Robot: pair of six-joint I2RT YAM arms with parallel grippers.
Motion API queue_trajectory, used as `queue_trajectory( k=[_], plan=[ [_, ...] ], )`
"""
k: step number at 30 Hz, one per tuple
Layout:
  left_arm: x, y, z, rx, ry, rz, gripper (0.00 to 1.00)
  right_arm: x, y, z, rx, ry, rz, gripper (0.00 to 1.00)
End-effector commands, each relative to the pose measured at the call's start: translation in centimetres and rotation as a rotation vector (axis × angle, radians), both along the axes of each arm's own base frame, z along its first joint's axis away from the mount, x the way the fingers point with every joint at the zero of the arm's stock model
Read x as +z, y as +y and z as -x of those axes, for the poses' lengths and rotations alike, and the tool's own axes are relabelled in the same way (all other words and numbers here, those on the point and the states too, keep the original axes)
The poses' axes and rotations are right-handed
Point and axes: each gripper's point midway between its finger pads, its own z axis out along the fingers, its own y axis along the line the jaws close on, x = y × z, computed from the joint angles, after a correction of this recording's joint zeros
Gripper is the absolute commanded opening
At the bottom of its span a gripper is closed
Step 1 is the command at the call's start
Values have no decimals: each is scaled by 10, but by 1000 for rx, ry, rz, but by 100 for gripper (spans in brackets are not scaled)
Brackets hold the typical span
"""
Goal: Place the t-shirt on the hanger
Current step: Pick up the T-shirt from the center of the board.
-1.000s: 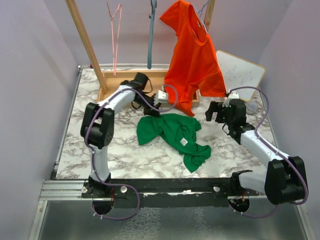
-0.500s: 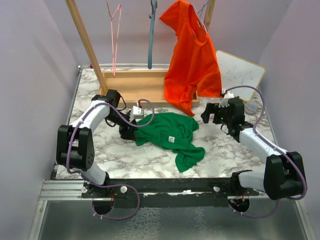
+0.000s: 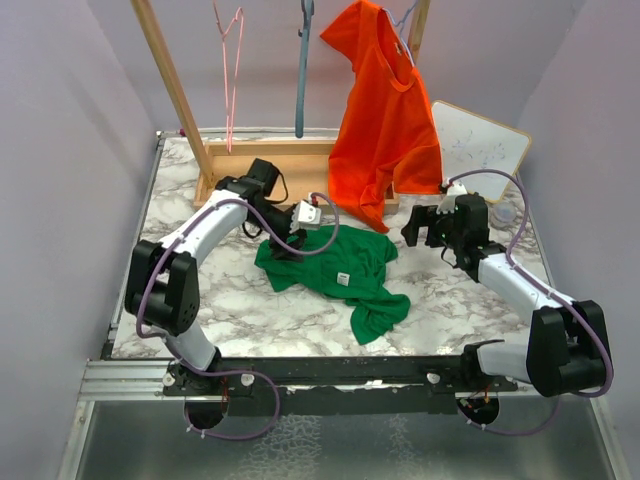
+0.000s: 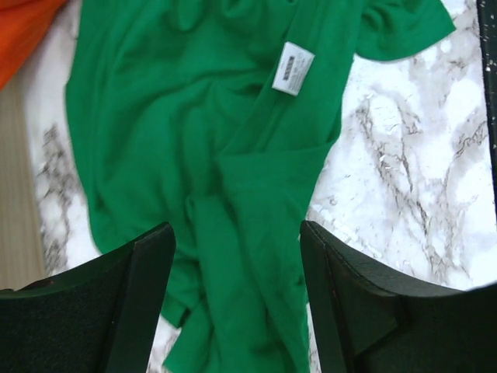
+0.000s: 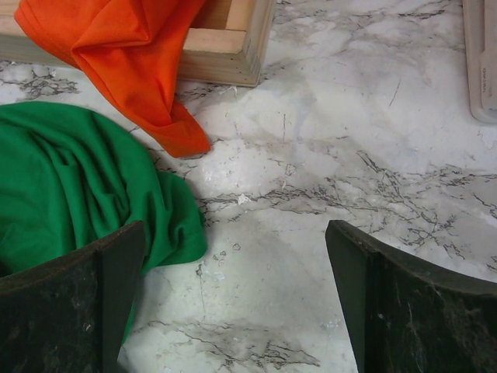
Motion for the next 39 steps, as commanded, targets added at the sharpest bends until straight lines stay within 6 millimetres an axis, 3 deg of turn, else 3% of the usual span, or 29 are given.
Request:
queue_trajectory(
  k=[1,6,11,17,19,21,22,25,32,35,39],
  plan=[
    [-13,-15,7,-46,12,-54,66,6,2,-3,14,-17,-11,99],
    [-40,-9,15,-77,69,-126,65,2,3,0,19,-10,-14,99],
    [-54,-10,-3,-55,53,-157,65,-4,4,2,25,7,-16,99],
    [-59,-13,-4,-72,105,-169,53,-6,4,3,20,12,-18,99],
    [-63,-12,1,-84,124,-174,38,-7,3,4,20,15,-14,99],
    [-64,-11,5,-88,145,-179,11,-8,3,5,24,17,-9,99],
    [-62,-11,6,-88,158,-181,0,-6,4,5,30,16,-10,99],
    [-43,-8,9,-75,173,-180,0,5,9,8,70,6,-21,99],
    [28,8,23,-6,91,-130,0,54,30,21,203,-27,-83,100],
    [44,16,34,21,75,-119,0,70,39,30,270,-16,-107,99],
    [51,22,45,55,73,-107,0,105,51,34,353,-42,-139,96]
  ],
)
